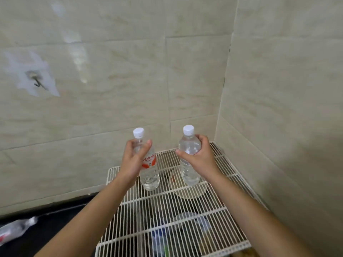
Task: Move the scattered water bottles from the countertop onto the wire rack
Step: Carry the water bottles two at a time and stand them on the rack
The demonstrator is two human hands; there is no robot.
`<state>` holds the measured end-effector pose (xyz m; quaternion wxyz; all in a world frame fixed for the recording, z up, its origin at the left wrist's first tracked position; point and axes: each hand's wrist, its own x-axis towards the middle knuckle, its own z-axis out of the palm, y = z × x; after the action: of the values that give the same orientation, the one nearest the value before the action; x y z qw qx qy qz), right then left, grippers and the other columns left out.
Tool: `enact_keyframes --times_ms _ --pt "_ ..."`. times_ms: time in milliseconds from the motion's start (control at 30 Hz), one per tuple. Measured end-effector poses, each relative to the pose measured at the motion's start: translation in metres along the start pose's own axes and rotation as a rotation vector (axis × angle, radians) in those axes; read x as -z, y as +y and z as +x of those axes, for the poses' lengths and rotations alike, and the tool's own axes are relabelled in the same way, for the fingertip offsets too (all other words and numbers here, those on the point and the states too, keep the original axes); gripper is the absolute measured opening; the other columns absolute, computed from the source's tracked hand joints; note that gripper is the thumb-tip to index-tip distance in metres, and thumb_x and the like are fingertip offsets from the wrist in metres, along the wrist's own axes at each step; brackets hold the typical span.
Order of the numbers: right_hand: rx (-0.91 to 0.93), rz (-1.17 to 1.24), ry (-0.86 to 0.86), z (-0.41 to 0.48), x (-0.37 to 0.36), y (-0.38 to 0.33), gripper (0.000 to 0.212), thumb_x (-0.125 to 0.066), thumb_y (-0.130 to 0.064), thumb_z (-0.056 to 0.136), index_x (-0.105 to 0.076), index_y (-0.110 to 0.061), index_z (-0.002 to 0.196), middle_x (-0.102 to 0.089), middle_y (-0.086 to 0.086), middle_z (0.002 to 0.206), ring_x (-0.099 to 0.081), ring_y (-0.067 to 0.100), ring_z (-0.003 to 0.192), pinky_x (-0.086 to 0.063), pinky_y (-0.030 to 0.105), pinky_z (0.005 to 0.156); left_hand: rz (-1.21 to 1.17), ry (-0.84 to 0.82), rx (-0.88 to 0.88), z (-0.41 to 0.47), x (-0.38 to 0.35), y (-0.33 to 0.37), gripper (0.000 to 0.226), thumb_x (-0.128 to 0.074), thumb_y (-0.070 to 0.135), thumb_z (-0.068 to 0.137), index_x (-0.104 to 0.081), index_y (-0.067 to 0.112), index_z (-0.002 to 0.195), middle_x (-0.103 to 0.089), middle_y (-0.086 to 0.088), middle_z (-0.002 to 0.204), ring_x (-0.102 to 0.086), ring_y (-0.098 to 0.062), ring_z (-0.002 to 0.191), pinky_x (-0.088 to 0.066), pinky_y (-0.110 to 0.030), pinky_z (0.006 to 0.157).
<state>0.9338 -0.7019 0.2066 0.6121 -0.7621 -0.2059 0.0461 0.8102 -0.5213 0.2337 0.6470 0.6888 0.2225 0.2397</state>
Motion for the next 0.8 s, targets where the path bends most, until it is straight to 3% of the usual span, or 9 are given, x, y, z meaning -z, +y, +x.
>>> enact_keyframes --times_ms 100,200,267,400,500,600,667,733,800 --pt "0.026 -0.047 -0.091 0.043 -0.003 0.0 0.079 -0.094 -0.047 0.061 -0.047 -0.035 0.123 -0.062 -0.005 0.124 -0.062 0.018 0.111 -0.054 0.039 0.094 0.09 0.063 -0.005 0.017 -0.011 -0.001 0.073 -0.069 0.071 0.071 -0.051 0.022 0.122 -0.059 -0.004 0.124 -0.066 -0.024 0.106 -0.061 -0.047 0.079" --pt "0.066 -0.073 -0.155 0.072 -0.01 -0.005 0.078 -0.095 -0.041 0.061 -0.055 -0.026 0.126 -0.064 -0.005 0.119 -0.064 0.017 0.106 -0.055 0.035 0.092 0.127 0.099 -0.003 0.034 -0.019 0.001 0.07 -0.069 0.068 0.073 -0.051 0.02 0.12 -0.06 -0.006 0.122 -0.067 -0.026 0.106 -0.061 -0.043 0.078" --pt "0.085 -0.156 -0.182 0.086 -0.012 -0.004 0.086 -0.094 -0.047 0.06 -0.057 -0.023 0.133 -0.057 -0.006 0.122 -0.06 0.016 0.111 -0.051 0.035 0.098 0.15 0.107 -0.013 0.048 -0.023 0.004 0.061 -0.071 0.06 0.08 -0.052 0.016 0.119 -0.061 -0.008 0.121 -0.068 -0.026 0.104 -0.061 -0.043 0.077" --pt "-0.002 -0.205 -0.32 0.104 -0.004 -0.001 0.095 -0.093 -0.042 0.064 -0.049 -0.022 0.145 -0.057 -0.005 0.139 -0.058 0.016 0.122 -0.051 0.031 0.096 0.221 0.034 -0.061 0.076 -0.027 0.001 0.056 -0.072 0.059 0.08 -0.056 0.017 0.112 -0.063 -0.009 0.116 -0.071 -0.025 0.099 -0.063 -0.042 0.072" --pt "-0.08 -0.191 -0.428 0.117 0.014 -0.006 0.093 -0.091 -0.026 0.072 -0.039 -0.02 0.149 -0.055 -0.008 0.14 -0.056 0.015 0.125 -0.049 0.019 0.085 0.246 -0.009 -0.093 0.089 -0.027 -0.004 0.058 -0.075 0.064 0.073 -0.061 0.025 0.113 -0.068 0.001 0.115 -0.068 -0.02 0.106 -0.059 -0.046 0.088" --pt "-0.159 -0.203 -0.519 0.131 0.027 -0.006 0.094 -0.09 -0.019 0.074 -0.036 -0.017 0.151 -0.058 0.001 0.143 -0.06 0.018 0.123 -0.052 0.04 0.103 0.21 -0.063 -0.085 0.1 -0.02 -0.008 0.059 -0.076 0.063 0.071 -0.063 0.029 0.116 -0.069 0.003 0.12 -0.066 -0.02 0.112 -0.056 -0.05 0.095" --pt "-0.211 -0.226 -0.565 0.136 0.03 -0.011 0.092 -0.089 -0.014 0.075 -0.038 -0.017 0.151 -0.06 0.002 0.139 -0.062 0.019 0.121 -0.048 0.046 0.109 0.207 -0.088 -0.073 0.108 -0.016 -0.006 0.052 -0.076 0.055 0.076 -0.063 0.025 0.117 -0.069 0.001 0.12 -0.066 -0.019 0.111 -0.055 -0.049 0.096" --pt "-0.241 -0.267 -0.585 0.137 0.027 -0.022 0.086 -0.09 -0.025 0.073 -0.045 -0.018 0.146 -0.063 0.0 0.135 -0.063 0.019 0.119 -0.047 0.047 0.109 0.221 -0.089 -0.103 0.115 -0.013 0.0 0.033 -0.074 0.037 0.085 -0.064 0.022 0.113 -0.069 0.006 0.111 -0.065 -0.006 0.102 -0.055 -0.036 0.094" --pt "-0.22 -0.398 -0.567 0.132 0.016 -0.037 0.089 -0.088 -0.06 0.063 -0.056 -0.024 0.137 -0.063 -0.004 0.135 -0.062 0.018 0.119 -0.047 0.046 0.108 0.315 -0.068 -0.189 0.12 -0.01 0.01 0.027 -0.074 0.032 0.087 -0.063 0.023 0.111 -0.066 0.012 0.104 -0.06 0.006 0.092 -0.051 -0.018 0.082"
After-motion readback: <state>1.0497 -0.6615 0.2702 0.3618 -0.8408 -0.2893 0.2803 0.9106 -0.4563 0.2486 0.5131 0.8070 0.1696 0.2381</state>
